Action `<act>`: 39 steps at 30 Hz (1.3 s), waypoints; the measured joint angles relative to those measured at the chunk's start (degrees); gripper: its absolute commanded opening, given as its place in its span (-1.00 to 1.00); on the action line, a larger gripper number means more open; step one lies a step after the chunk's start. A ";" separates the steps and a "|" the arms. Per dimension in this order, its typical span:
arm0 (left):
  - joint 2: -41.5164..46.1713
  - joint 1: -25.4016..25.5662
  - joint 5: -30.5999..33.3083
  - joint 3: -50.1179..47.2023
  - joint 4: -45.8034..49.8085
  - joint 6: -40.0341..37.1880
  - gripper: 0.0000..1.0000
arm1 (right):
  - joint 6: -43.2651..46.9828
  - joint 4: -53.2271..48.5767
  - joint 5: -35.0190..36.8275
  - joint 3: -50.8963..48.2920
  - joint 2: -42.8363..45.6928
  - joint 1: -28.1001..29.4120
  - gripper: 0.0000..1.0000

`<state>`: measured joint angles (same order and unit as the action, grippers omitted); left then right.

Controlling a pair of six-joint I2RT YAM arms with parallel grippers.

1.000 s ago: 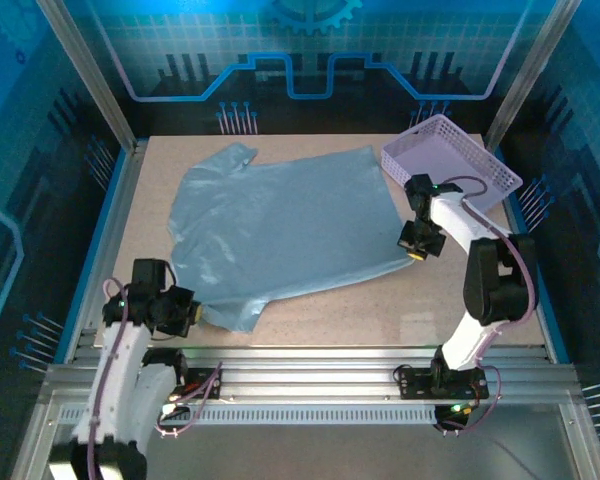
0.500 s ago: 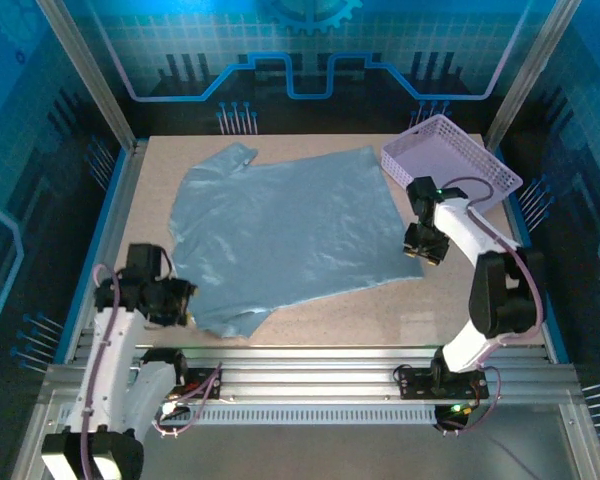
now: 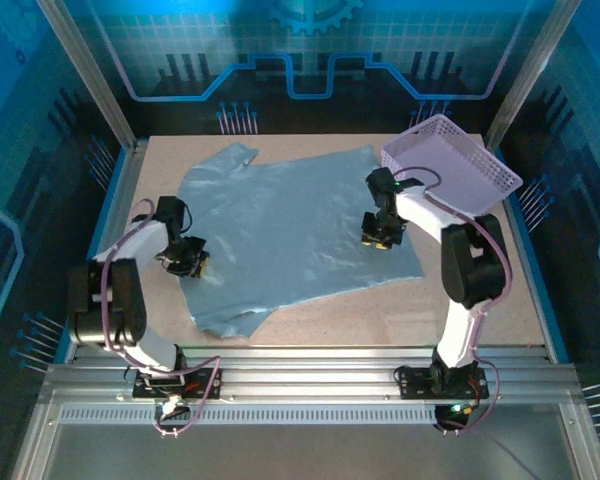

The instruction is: Fold and stack the t-shirts

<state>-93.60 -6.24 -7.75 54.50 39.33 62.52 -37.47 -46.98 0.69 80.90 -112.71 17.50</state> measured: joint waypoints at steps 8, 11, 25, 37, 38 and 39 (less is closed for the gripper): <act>-12.68 -3.87 -2.49 10.36 -0.94 -2.36 -0.63 | -2.64 -3.98 -2.54 11.02 -10.05 0.24 -0.36; -18.27 -4.92 -3.26 17.90 -0.63 -3.08 -0.64 | -3.82 -5.79 -3.76 15.96 -13.27 0.24 -0.36; -33.22 -6.05 0.52 44.30 2.08 -11.58 -0.08 | -4.11 -9.42 -5.70 37.46 -25.29 -0.13 -0.06; 17.49 -5.38 8.87 -3.67 8.85 -7.87 -0.08 | -2.73 1.77 -6.47 6.62 9.55 -0.31 0.06; 16.83 -5.46 8.85 -5.31 8.87 -8.02 -0.08 | -2.69 3.13 -7.65 4.28 11.43 -0.31 0.06; 15.89 -5.57 8.85 -6.64 9.03 -8.07 -0.08 | -2.67 4.76 -9.07 1.38 13.22 -0.31 0.06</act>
<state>-77.71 -11.81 1.10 47.86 48.36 54.46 -40.14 -42.22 -8.38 82.28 -99.48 17.19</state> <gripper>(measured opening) 0.460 0.531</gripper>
